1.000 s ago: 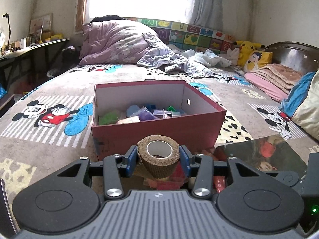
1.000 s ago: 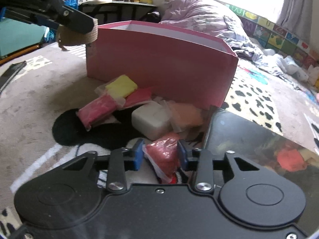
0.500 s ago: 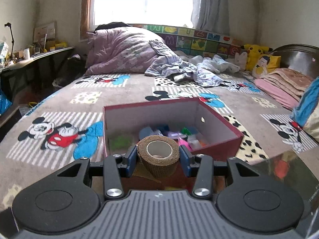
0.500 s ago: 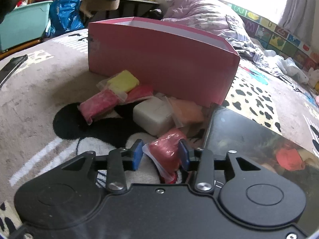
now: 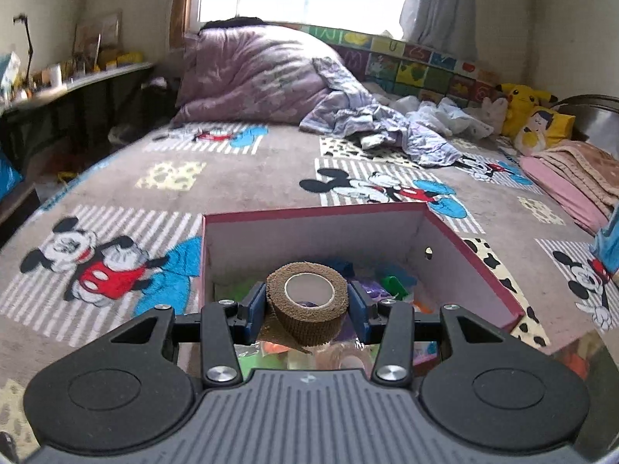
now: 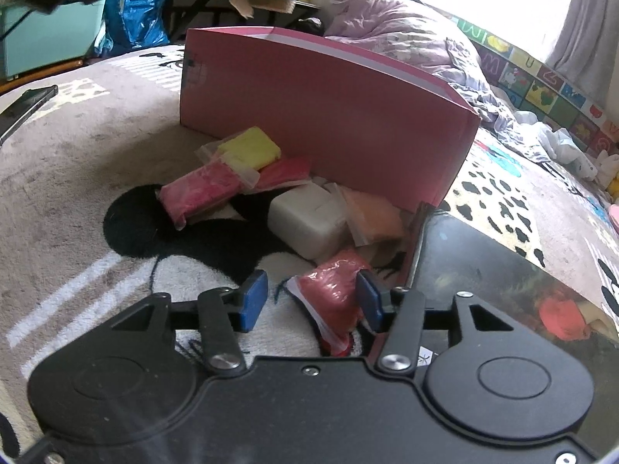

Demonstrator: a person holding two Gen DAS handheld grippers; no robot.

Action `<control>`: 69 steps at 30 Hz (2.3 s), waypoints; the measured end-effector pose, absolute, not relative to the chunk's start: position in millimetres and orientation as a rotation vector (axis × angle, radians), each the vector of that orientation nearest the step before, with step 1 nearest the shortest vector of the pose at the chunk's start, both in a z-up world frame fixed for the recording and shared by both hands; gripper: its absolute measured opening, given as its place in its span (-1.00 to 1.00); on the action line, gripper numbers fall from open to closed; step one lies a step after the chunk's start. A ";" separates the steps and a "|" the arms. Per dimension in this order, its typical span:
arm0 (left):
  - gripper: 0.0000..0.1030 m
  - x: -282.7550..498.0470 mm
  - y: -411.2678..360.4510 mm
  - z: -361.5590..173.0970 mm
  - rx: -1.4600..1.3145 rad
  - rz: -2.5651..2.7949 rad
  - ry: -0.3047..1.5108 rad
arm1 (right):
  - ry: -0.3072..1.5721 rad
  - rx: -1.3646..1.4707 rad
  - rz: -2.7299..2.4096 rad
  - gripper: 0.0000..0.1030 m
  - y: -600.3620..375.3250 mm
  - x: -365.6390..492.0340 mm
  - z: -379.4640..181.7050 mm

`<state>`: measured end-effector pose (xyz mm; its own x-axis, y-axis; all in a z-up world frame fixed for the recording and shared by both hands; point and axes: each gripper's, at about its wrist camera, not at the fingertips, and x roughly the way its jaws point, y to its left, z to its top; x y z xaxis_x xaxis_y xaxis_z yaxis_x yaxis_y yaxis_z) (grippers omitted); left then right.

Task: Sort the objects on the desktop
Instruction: 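Lift the tape roll with the left gripper and lower it into the pink box, then open the left gripper to drop the tape roll and withdraw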

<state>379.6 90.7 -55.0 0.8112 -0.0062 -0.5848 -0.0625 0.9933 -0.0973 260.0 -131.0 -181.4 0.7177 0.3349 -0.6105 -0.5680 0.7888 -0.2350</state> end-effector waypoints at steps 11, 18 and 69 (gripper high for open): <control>-0.16 432.7 91.6 -79.2 -0.128 0.042 0.736 | 0.567 -0.437 0.520 0.00 -131.2 258.4 -183.4; -0.16 453.8 95.2 -91.2 -0.178 0.049 0.788 | 0.567 -0.432 0.525 0.00 -132.8 258.3 -183.9; 0.15 496.0 87.1 -96.8 -0.188 0.167 0.917 | 0.567 -0.430 0.548 0.00 -135.7 258.7 -185.0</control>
<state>496.0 87.1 -96.8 0.5971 0.0625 -0.7997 -0.2226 0.9707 -0.0903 258.7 -135.7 -185.0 0.7098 0.3634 -0.6035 -0.5910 0.7734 -0.2293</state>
